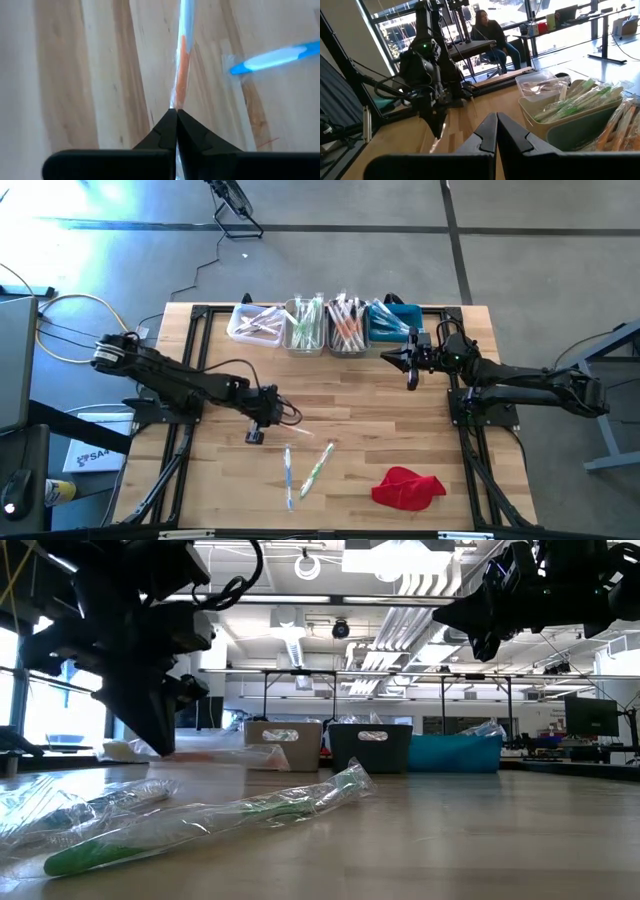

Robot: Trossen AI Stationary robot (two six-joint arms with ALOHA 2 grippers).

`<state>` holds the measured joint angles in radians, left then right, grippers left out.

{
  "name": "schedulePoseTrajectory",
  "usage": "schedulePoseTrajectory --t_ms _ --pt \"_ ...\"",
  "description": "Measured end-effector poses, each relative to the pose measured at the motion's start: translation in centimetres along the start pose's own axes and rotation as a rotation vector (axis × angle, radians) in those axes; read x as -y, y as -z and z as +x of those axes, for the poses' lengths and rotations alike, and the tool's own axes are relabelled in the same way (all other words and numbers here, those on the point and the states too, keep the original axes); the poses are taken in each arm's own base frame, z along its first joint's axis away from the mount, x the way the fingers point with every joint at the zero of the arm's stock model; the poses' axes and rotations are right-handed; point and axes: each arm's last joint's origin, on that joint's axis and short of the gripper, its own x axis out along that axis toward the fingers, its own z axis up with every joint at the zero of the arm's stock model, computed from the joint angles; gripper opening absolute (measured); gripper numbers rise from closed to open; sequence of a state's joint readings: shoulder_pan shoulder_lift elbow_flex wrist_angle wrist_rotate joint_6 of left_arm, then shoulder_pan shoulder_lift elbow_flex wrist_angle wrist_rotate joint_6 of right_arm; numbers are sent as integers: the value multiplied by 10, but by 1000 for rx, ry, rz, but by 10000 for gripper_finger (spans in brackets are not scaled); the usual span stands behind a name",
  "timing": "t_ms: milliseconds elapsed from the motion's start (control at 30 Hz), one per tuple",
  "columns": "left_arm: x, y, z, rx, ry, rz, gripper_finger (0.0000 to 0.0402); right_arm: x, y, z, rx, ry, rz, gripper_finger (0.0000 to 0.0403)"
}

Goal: Pick & Place Toothbrushes
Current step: Put the orange toothbrush into the dark green bin

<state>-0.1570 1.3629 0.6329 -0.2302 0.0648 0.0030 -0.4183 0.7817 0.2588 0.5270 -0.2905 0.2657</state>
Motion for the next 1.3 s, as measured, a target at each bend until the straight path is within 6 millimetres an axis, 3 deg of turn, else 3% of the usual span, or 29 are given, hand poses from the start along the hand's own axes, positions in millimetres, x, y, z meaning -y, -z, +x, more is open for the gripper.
schedulePoseTrajectory --t_ms 300,500,700,1300 --pt "-5 -28 -38 32 -104 15 0 0 0 0 0 0 -8 2" --pt "-27 -38 -71 123 -168 -12 0 -1 0 0 -11 -39 -8 3" --pt "-52 -49 -97 321 -184 -20 0 -2 0 0 -20 -75 -8 3" --pt "-106 -66 -133 749 -253 -50 0 -3 -2 0 8 -79 -62 3"
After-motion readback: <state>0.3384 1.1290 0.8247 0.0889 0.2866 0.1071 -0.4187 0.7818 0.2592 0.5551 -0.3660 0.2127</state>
